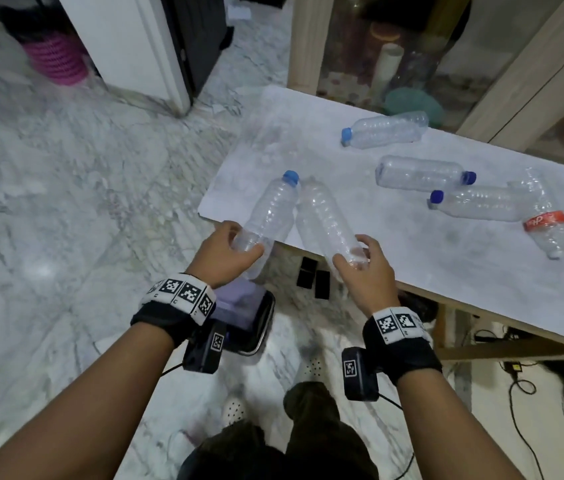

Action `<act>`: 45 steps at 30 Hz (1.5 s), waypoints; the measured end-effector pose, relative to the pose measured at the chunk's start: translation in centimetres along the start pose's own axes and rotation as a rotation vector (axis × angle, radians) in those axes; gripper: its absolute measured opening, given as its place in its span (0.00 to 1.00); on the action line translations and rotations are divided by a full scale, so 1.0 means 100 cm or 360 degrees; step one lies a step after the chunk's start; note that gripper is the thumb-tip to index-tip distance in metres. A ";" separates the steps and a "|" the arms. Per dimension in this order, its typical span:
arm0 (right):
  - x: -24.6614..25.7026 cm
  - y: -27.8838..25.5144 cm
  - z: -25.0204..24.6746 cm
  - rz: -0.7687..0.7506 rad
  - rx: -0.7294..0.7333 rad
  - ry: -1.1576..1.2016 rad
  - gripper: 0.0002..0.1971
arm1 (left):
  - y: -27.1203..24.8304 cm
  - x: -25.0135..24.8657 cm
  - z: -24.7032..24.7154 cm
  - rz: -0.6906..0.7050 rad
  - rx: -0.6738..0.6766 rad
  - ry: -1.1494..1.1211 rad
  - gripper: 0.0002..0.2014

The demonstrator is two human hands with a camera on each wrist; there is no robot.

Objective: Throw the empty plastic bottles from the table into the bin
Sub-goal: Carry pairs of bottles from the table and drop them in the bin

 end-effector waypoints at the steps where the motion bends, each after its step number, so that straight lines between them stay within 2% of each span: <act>1: 0.001 -0.010 0.004 -0.0034 0.0059 -0.0012 0.25 | -0.009 0.012 -0.008 -0.0024 -0.0022 -0.0012 0.24; 5: -0.007 -0.040 0.021 -0.0131 0.0222 -0.0138 0.28 | -0.049 0.065 -0.029 -0.0219 -0.0117 -0.0023 0.25; 9: -0.025 -0.056 0.043 -0.0187 0.0465 -0.0318 0.26 | -0.091 0.112 -0.030 -0.0416 -0.0223 -0.0053 0.24; 13: -0.063 -0.061 0.072 -0.0147 0.0670 -0.0499 0.27 | -0.121 0.149 -0.009 -0.0634 -0.0267 -0.0094 0.25; 18: -0.114 -0.061 0.123 -0.0225 0.0846 -0.0687 0.25 | -0.136 0.200 0.028 -0.0862 -0.0186 -0.0104 0.24; 22: -0.154 -0.048 0.178 -0.0235 0.0898 -0.0823 0.17 | -0.125 0.243 0.049 -0.0986 -0.0148 -0.0055 0.26; 30: -0.232 -0.016 0.310 -0.0203 0.0835 -0.0922 0.24 | -0.075 0.325 0.063 -0.1035 -0.0063 -0.0066 0.29; 35: -0.259 -0.010 0.377 -0.0193 0.0801 -0.0788 0.24 | -0.050 0.363 0.069 -0.1072 -0.0082 -0.0161 0.29; 39: -0.286 -0.007 0.403 -0.0093 0.0746 -0.0860 0.19 | -0.042 0.381 0.078 -0.1127 -0.0103 -0.0230 0.29; 42: -0.310 -0.003 0.409 0.0132 0.0902 -0.1157 0.18 | -0.037 0.383 0.088 -0.1146 -0.0113 -0.0255 0.29; 45: -0.317 0.006 0.402 0.0210 0.1051 -0.1298 0.19 | -0.031 0.382 0.105 -0.1176 -0.0130 -0.0308 0.29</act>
Point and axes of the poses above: each hand's wrist, its own y-axis towards the middle knuckle, its own z-axis out of the palm, x = y × z, the point moved 5 cm from there along y, towards the middle knuckle, and after that the axes turned 7 degrees about y, right-handed, at the moved point
